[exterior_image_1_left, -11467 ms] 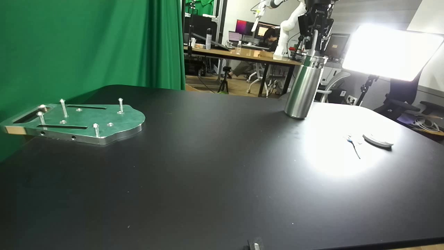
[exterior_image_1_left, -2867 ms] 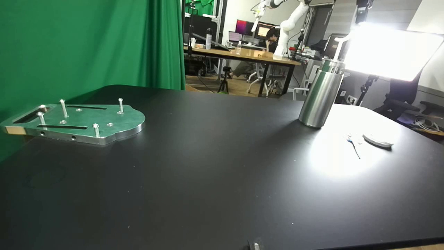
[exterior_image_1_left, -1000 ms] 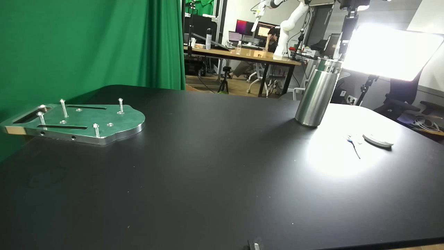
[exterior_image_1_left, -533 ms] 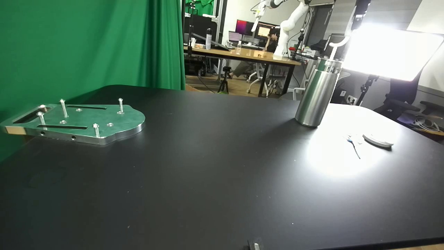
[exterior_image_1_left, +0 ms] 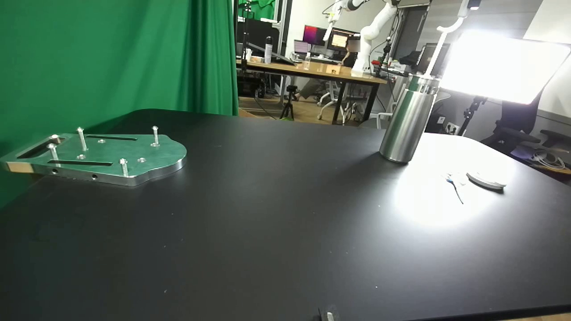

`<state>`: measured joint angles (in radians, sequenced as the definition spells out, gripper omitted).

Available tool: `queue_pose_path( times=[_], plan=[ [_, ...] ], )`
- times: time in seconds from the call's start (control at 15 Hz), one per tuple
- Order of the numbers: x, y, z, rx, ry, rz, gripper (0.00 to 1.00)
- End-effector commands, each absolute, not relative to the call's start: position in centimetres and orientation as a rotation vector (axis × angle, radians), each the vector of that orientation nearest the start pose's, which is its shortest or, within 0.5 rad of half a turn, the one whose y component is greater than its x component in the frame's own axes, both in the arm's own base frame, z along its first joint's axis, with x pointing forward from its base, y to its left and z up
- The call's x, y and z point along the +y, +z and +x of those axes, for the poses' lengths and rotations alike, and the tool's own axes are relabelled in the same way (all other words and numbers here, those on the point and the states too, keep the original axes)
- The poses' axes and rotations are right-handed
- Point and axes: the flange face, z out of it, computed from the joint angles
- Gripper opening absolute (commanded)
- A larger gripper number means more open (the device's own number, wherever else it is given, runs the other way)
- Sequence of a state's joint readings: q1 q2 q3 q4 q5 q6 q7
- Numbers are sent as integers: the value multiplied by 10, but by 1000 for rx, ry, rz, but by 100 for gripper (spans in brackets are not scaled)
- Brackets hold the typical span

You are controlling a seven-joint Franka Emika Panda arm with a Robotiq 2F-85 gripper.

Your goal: Move the brush inside the flask up and down

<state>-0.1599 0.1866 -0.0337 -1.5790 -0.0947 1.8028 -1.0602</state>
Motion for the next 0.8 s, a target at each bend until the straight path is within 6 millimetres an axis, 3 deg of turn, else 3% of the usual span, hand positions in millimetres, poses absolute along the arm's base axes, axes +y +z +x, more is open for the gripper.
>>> queue_pose_path(
  times=[0.0, 0.27, 0.73],
  plan=[
    [-126, 557, 607, -1386, 0, -2946, 4],
    [-123, 538, 614, -1400, 16, -2936, 4],
    [-121, 463, 635, -1383, 194, -2860, 4]
  ],
)
